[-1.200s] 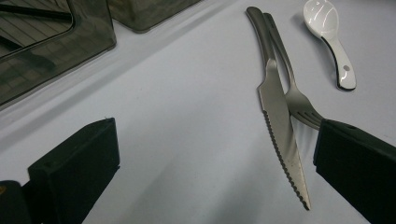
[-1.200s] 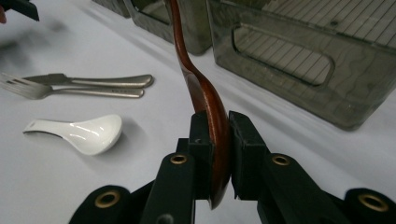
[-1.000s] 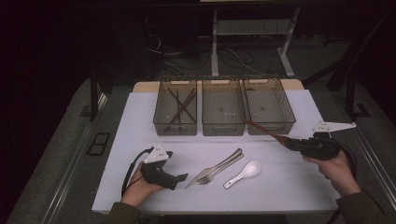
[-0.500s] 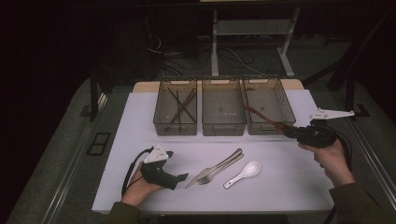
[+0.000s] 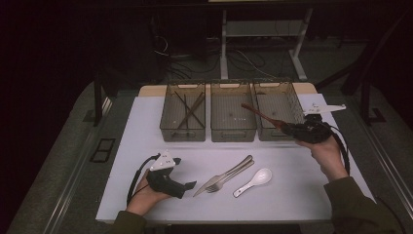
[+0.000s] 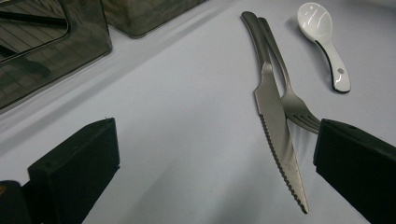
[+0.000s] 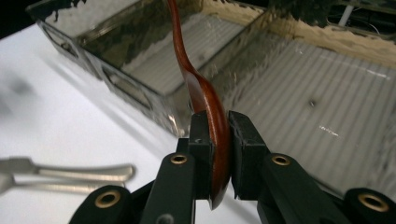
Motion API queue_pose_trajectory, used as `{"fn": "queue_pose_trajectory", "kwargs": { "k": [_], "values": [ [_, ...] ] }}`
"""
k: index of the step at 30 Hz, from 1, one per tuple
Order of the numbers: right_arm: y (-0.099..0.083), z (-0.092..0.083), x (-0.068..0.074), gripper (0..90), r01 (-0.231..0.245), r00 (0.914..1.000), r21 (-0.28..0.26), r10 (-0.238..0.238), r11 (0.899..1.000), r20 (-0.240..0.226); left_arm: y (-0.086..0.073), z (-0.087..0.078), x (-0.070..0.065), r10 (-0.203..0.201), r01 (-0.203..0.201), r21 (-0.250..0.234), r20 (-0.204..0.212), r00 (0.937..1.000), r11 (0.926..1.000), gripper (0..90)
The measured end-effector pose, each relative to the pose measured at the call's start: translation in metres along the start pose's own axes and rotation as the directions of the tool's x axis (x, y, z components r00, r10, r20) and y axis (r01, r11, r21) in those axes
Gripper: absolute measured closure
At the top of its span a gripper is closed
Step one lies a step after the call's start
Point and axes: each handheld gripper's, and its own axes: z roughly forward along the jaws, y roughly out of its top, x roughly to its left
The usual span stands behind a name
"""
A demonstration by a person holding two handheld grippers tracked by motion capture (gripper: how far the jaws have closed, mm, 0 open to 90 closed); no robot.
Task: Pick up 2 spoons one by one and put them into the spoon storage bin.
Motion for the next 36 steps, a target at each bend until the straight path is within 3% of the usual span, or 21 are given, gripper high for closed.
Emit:
{"fn": "queue_pose_trajectory", "kwargs": {
  "k": [9, 17, 28, 36],
  "values": [
    [0.032, 0.025, 0.01, 79.9, 0.001, 0.9997, -0.01, 0.0, 1.0, 0.023, 0.001, 0.0, -0.001, -0.001, 0.001, -0.011, 0.005, 1.0, 0.9999, 0.0],
    [0.054, 0.05, 0.016, 80.0, -0.005, 0.999, 0.014, 0.004, 1.0, 0.046, 0.001, 0.0, -0.001, -0.005, 0.005, -0.016, 0.009, 0.9999, 0.9999, 0.0],
    [0.075, 0.088, 0.025, 80.0, -0.021, 0.9967, 0.068, 0.016, 0.997, 0.08, 0.002, 0.0, -0.001, -0.006, 0.006, -0.019, 0.014, 0.9999, 0.9998, 0.0],
    [0.077, 0.111, 0.033, 79.9, -0.036, 0.9946, 0.113, 0.025, 0.993, 0.101, 0.002, 0.0, -0.001, 0.001, 0.0, -0.021, 0.018, 0.9998, 0.9998, 0.0]
  ]
}}
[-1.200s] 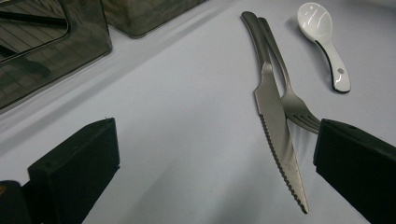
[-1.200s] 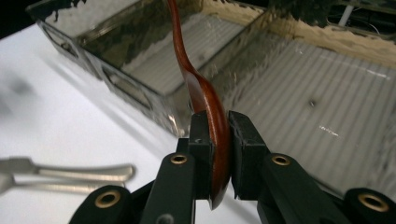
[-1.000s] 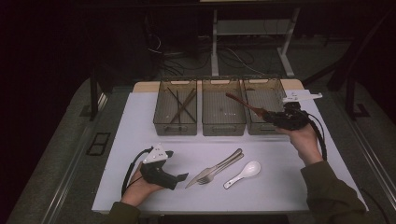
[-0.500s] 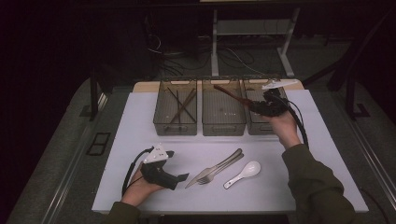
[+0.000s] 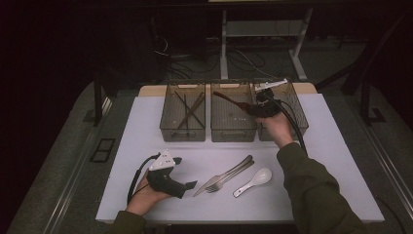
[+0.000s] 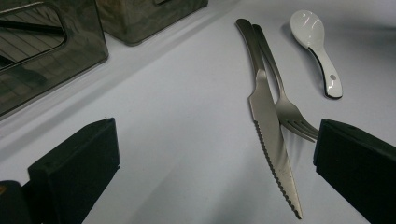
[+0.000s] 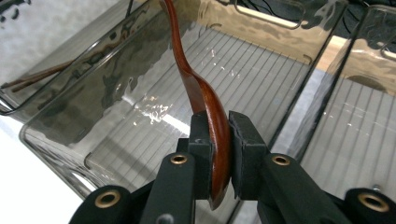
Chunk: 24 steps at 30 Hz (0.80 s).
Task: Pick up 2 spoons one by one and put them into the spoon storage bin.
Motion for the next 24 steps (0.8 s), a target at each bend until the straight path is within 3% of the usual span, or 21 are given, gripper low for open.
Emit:
{"fn": "queue_pose_trajectory", "kwargs": {
  "k": [4, 12, 24],
  "values": [
    [-0.001, 0.006, 0.005, 78.7, 0.009, 0.9999, 0.017, -0.009, 1.0, 0.006, 0.0, 0.0, 0.0, 0.001, -0.001, 0.0, 0.002, 1.0, 1.0, 0.0],
    [-0.002, 0.008, 0.008, 61.8, 0.023, 0.9997, 0.013, -0.023, 1.0, -0.002, 0.0, 0.0, -0.001, 0.003, -0.003, 0.001, 0.003, 1.0, 1.0, 0.0],
    [-0.007, -0.012, 0.0, 46.5, 0.017, 0.9982, -0.036, -0.019, 0.999, -0.057, 0.0, 0.0, -0.001, 0.001, -0.001, 0.001, 0.003, 1.0, 1.0, 0.0]
  ]
}}
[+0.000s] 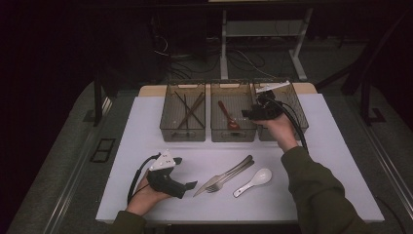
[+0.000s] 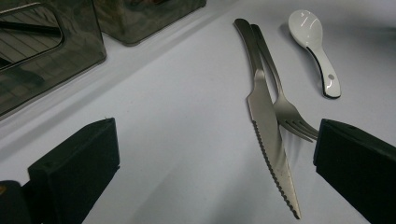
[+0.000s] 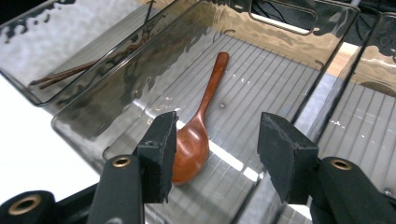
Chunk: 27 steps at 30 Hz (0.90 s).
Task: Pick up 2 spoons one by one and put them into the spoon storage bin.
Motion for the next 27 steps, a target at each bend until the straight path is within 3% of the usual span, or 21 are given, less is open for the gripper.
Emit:
{"fn": "queue_pose_trajectory", "kwargs": {
  "k": [6, 13, 19, 27],
  "values": [
    [-0.012, -0.02, -0.006, 45.8, -0.001, 0.9987, -0.024, 0.0, 1.0, -0.05, 0.0, 0.0, 0.0, 0.0, 0.0, 0.002, 0.0, 1.0, 1.0, 0.0],
    [-0.033, -0.041, -0.005, 56.4, 0.036, 0.9929, -0.016, -0.037, 0.999, -0.113, 0.0, 0.0, 0.0, -0.001, 0.001, 0.002, -0.001, 1.0, 1.0, 0.0],
    [-0.053, -0.054, -0.003, 56.3, 0.071, 0.9766, -0.002, -0.07, 0.997, -0.203, 0.0, 0.0, -0.001, -0.001, 0.001, 0.005, 0.0, 1.0, 1.0, 0.0],
    [-0.08, -0.065, 0.007, 52.9, 0.165, 0.949, 0.02, -0.153, 0.986, -0.276, -0.001, 0.001, -0.001, -0.003, 0.003, 0.007, 0.0, 1.0, 1.0, 0.0]
  ]
}}
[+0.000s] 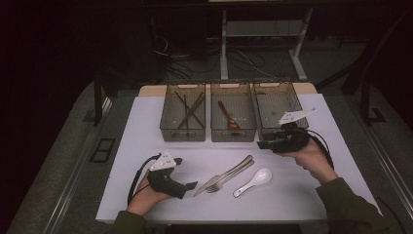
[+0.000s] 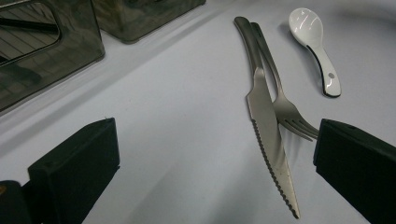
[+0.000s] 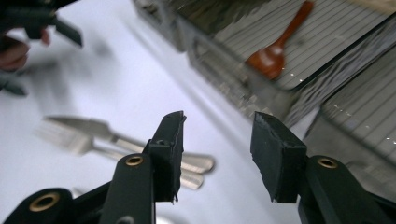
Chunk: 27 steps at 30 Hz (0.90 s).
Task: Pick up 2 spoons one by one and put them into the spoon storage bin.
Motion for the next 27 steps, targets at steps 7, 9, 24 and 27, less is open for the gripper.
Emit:
{"fn": "queue_pose_trajectory", "kwargs": {
  "k": [7, 9, 24, 27],
  "values": [
    [-0.017, 0.004, 0.013, 51.0, 0.053, 0.997, 0.046, -0.051, 0.998, -0.059, 0.0, 0.0, -0.001, 0.003, -0.003, 0.001, 0.005, 1.0, 1.0, 0.0],
    [-0.022, 0.007, 0.016, 50.8, 0.071, 0.9961, 0.065, -0.067, 0.995, -0.057, 0.0, 0.001, -0.001, 0.005, -0.005, 0.004, 0.008, 1.0, 1.0, 0.0],
    [-0.054, 0.023, 0.019, 50.9, 0.122, 0.9892, 0.195, -0.103, 0.973, -0.104, -0.001, 0.001, -0.001, 0.006, -0.006, 0.012, 0.011, 0.9999, 0.9999, 0.0],
    [-0.056, 0.024, 0.02, 52.1, 0.137, 0.9864, 0.208, -0.114, 0.969, -0.118, -0.001, 0.002, -0.001, 0.006, -0.006, 0.012, 0.012, 0.9999, 0.9999, 0.0]
  ]
}}
